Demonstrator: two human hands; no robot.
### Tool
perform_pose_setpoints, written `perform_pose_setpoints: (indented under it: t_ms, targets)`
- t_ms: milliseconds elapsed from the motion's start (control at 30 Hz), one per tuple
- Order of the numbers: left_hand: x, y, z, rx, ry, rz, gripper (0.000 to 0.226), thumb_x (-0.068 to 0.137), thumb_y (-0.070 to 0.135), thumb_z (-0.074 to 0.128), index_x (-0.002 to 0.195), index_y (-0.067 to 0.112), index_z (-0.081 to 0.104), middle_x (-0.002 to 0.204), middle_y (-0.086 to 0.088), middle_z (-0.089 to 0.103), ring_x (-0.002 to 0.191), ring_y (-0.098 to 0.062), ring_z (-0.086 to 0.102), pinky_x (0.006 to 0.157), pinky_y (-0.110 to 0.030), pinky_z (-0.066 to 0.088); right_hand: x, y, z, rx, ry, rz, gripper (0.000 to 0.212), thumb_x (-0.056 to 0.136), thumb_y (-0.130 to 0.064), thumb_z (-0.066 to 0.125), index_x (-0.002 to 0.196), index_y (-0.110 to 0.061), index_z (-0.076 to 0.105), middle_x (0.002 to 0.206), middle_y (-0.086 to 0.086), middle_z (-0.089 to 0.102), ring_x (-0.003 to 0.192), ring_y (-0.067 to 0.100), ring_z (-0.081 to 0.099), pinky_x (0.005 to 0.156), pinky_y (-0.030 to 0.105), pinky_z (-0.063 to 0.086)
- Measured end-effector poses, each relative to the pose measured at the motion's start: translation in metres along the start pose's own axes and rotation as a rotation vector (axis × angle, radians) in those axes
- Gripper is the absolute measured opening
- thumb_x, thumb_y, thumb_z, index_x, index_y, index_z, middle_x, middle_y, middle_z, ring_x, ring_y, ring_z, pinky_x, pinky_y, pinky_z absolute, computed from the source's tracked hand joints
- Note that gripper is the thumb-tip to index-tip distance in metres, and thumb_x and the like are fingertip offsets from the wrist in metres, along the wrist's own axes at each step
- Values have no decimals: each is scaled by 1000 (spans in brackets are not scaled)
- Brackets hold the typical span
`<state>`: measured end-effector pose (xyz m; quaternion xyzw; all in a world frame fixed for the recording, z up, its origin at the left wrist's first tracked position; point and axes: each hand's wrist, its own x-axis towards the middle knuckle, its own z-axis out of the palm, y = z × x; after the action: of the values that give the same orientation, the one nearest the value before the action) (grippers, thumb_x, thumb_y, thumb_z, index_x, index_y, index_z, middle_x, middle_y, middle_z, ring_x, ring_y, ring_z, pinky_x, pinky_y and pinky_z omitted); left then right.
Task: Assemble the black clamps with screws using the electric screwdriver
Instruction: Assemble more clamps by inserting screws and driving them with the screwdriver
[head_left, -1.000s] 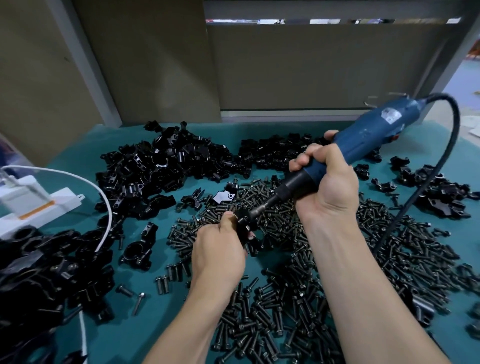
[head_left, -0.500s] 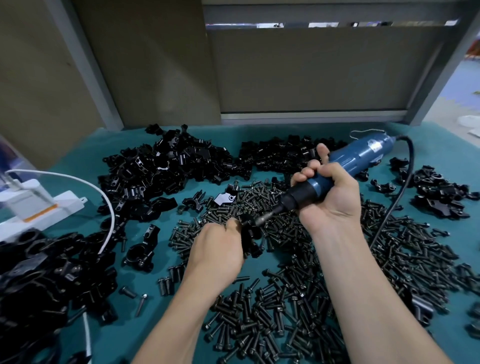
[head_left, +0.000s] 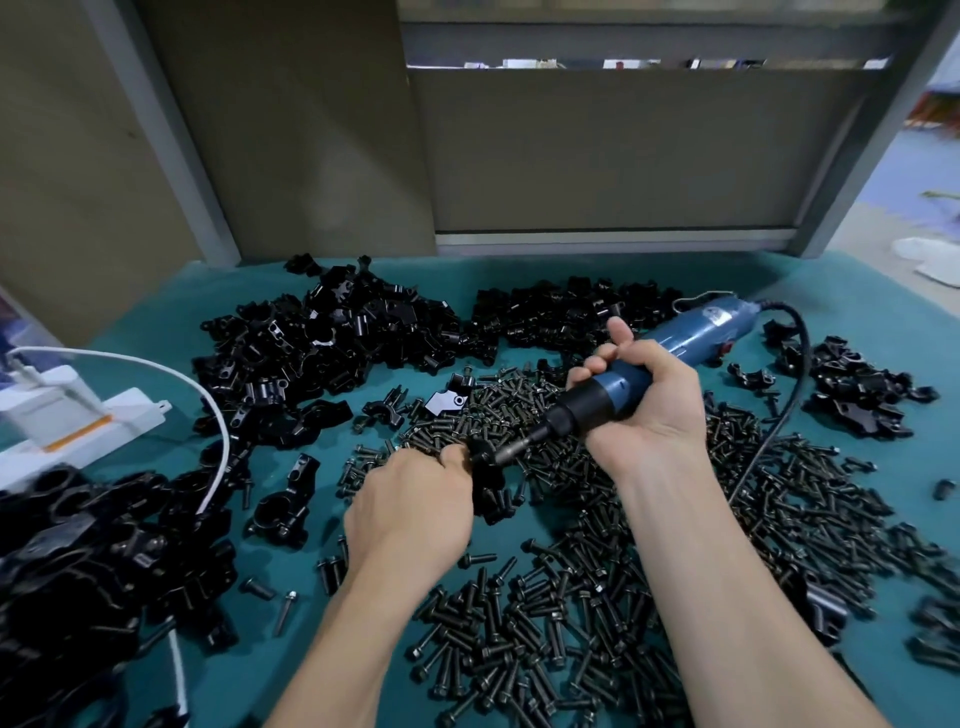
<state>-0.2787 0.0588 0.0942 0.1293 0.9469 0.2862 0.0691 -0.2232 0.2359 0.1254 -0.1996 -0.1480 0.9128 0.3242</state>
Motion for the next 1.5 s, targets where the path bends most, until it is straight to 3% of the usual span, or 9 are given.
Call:
perform_pose_setpoints:
  t_ms: [200,300,433,733,1000,1200,1300,1400,1500]
  targets:
    - [0,-3,3,4,147,50,61,106,48,41,58,16,57,53,4,57,50,-16,55,58,-32,43,5,1,6,-100,263,1,13,86,-8,66,92,-12,55,63,2,56,50,20,51,61,29,51]
    - [-8,-3,8,-271,230,129,60,101,42,42,50,13,50,39,8,38,38,-11,36,47,-30,35,4,-1,4,-86,308,-9,20,87,-4,67,101,-11,55,75,4,58,58,21,56,65,33,55]
    - [-18,5,8,-427,236,197,48,102,51,38,65,22,50,42,11,47,49,-5,50,48,-27,29,4,-4,2,-34,285,-45,35,89,3,66,119,-10,53,88,9,62,65,22,62,66,36,59]
    - [15,-15,-16,-1199,267,-433,39,98,22,58,63,21,40,39,14,37,39,-10,32,48,-29,26,-14,-1,-8,-128,244,-20,28,91,4,62,109,-11,49,86,16,61,55,23,65,64,37,61]
    - [-10,-10,1,-580,385,266,35,99,61,46,85,31,58,55,2,57,48,-18,53,45,-30,39,-19,8,-11,-1178,154,70,38,88,-17,69,121,-11,52,110,14,65,95,29,68,90,54,61]
    - [-12,-6,6,-641,400,316,12,90,32,80,89,36,68,71,17,70,65,-5,67,57,-18,50,-21,14,3,-2245,124,-376,36,94,-46,69,99,-11,58,86,5,69,60,16,56,47,24,37]
    - [-12,-8,7,-629,454,351,19,85,26,85,92,36,71,70,23,68,74,6,66,63,-5,45,-30,17,12,-1942,-40,-518,27,98,-44,60,87,-22,70,66,-2,72,52,13,64,51,24,47]
    - [-14,-7,8,-644,466,431,27,81,15,88,96,31,74,90,31,69,90,11,68,78,-4,49,-40,18,16,-1516,-195,-132,56,102,-62,48,90,-13,72,68,7,76,56,20,71,55,30,52]
    - [-15,-7,11,-621,453,516,28,80,8,87,101,25,76,111,23,72,110,11,65,94,-6,48,-43,18,11,-1189,-316,182,46,103,-43,59,93,-2,76,80,17,76,62,25,71,54,27,56]
